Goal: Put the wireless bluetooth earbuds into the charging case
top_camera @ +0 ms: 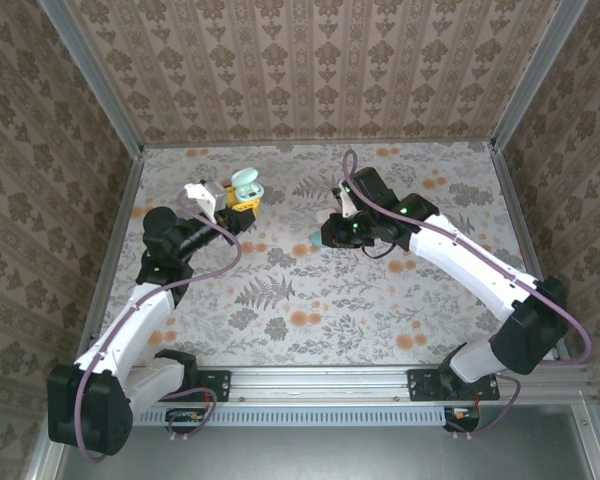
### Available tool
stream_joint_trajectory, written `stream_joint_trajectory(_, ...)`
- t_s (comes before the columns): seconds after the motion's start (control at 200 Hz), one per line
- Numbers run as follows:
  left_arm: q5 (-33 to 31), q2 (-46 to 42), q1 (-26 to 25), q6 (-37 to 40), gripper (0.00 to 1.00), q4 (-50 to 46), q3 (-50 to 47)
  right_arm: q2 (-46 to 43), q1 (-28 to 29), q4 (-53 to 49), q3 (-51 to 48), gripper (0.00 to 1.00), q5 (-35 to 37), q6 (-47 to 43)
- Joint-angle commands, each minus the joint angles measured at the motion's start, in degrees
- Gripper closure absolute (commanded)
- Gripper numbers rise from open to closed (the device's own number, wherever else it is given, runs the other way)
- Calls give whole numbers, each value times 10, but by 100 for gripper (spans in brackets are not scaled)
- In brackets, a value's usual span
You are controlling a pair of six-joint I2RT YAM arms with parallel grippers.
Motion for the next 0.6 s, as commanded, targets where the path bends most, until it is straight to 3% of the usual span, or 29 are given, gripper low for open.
stream_joint_trajectory(0.0, -2, 4, -5, 6, 74, 18, -1, -34, -6, 26, 1, 82, -35, 28)
stream_joint_trajectory(0.595, -7, 21, -27, 18, 74, 16, -2, -75, -9, 79, 35, 82, -91, 64)
